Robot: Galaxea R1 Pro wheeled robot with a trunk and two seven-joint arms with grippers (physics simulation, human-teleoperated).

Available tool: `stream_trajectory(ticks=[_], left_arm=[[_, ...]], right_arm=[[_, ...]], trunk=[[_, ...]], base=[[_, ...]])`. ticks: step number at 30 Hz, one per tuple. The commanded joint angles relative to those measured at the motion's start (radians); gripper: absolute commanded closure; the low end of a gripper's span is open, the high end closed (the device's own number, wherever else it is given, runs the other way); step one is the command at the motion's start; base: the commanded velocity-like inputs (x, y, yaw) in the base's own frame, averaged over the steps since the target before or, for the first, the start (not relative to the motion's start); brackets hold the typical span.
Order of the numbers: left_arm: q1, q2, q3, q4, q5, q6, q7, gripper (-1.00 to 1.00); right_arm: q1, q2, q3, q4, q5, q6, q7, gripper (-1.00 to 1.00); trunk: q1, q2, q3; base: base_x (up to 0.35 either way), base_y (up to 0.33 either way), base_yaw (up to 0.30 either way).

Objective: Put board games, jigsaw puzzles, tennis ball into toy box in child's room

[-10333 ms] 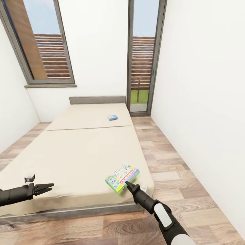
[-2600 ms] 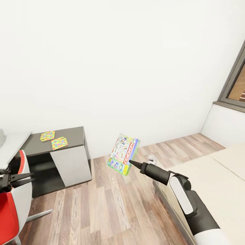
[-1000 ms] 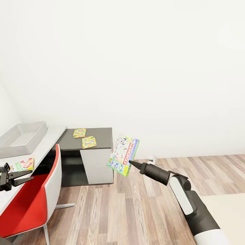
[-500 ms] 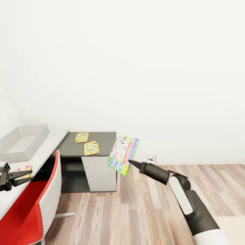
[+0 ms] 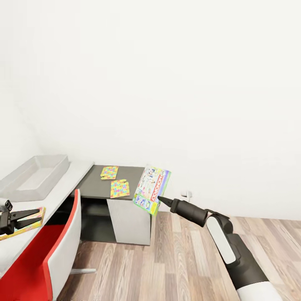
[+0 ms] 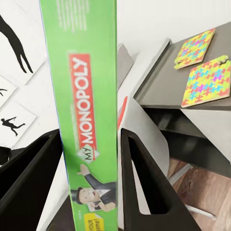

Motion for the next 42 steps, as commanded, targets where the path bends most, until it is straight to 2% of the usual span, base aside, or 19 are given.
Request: stream_trajectory(ticks=[1,5,14,23,42], left_arm=[[-0.001,0.0,-0.001,0.0,-0.001,0.011,-0.004,-1.0],[-0.001,0.0,-0.001,0.0,-0.001,0.011,-0.004,-1.0],[0.0,0.0,-0.001,0.001,-0.001,0.011,-0.004,-1.0],[0.0,-0.001,-0.001,0.0,-0.001,0.009,-0.004,-1.0],[0.0,-0.001,-0.001,0.0,-0.001,0.008,-0.004,-1.0]], right_arm=[[-0.001,0.0,0.001,-0.001,-0.012,0.008,-0.004,1.0],[-0.001,0.001,0.003,-0.001,-0.012,0.011,-0.012,1.0],[-0.001,0.001,0.042,-0.001,-0.012,0.01,-0.029,1.0],[-0.001,0.001,0.042,-0.001,-0.012,0.004,-0.029,1.0],[-0.001,0.002,0.045,-0.003,-0.012,0.003,-0.03,1.0]], trunk=[[0.001,-0.002,-0.002],[0.001,-0.002,0.0],[0.001,-0.002,0.001],[0.001,-0.002,0.002],[0.001,-0.002,0.007]], base=[[0.051,-0.018,0.267],[0.019,-0.007,0.274],[0.068,-0.042,0.158],[0.216,-0.089,0.04],[0.279,-0.154,0.266]])
